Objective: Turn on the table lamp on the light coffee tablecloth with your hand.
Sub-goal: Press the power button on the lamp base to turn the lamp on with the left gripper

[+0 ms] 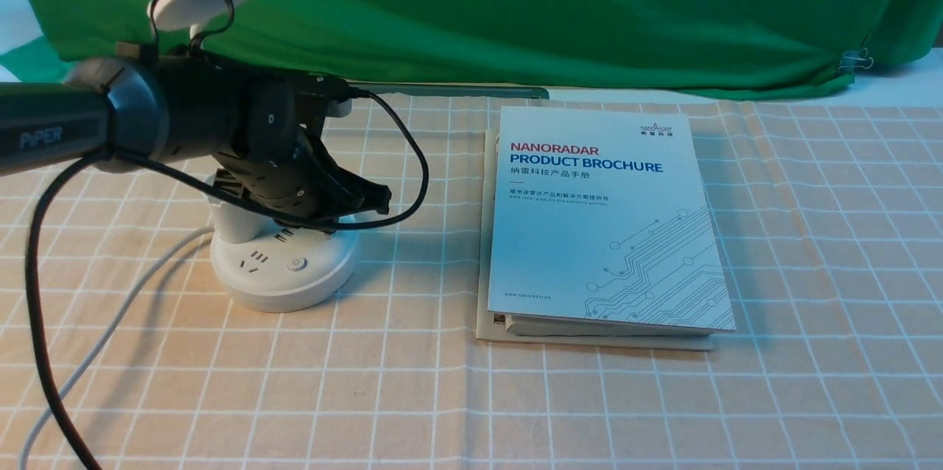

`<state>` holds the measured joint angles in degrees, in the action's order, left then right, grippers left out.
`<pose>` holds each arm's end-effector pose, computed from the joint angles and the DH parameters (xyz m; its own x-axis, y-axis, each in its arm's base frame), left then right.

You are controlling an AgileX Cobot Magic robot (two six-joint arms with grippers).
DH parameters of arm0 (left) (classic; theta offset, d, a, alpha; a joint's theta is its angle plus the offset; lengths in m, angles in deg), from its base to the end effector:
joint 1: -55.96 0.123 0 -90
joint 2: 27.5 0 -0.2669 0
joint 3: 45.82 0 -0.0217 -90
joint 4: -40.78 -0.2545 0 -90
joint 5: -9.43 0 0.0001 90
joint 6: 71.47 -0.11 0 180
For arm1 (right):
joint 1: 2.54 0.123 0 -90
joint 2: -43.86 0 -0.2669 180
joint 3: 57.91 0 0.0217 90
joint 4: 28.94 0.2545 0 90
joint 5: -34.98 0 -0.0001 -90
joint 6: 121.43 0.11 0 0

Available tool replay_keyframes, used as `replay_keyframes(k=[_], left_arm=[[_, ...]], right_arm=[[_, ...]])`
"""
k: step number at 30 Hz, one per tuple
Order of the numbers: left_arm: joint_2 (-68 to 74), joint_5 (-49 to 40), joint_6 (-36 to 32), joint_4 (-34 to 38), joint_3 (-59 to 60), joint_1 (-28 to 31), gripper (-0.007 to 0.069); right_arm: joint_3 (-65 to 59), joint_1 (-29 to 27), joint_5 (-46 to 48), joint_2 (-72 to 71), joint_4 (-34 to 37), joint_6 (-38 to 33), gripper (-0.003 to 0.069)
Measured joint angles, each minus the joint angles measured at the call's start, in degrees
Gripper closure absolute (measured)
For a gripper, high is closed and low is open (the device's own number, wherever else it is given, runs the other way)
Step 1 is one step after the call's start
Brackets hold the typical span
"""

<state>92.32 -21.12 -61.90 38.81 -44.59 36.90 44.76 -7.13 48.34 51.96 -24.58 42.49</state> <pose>0.3921 -0.1334 0.1451 -0.8671 0.1547 -0.4735 0.2018 0.9782 -0.0500 0.0963 -0.0058 0.1857 -0.1613 -0.1928 -0.9679 0.0303 0.9793 -0.2001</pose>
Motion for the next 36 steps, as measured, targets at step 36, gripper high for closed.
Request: replay_keyframes(k=[36], left_arm=[[-0.4,-0.3,0.8,0.6,0.2,0.0,0.0625]], right_arm=[[0.0,0.0,0.0,0.0,0.0,0.0,0.0418]])
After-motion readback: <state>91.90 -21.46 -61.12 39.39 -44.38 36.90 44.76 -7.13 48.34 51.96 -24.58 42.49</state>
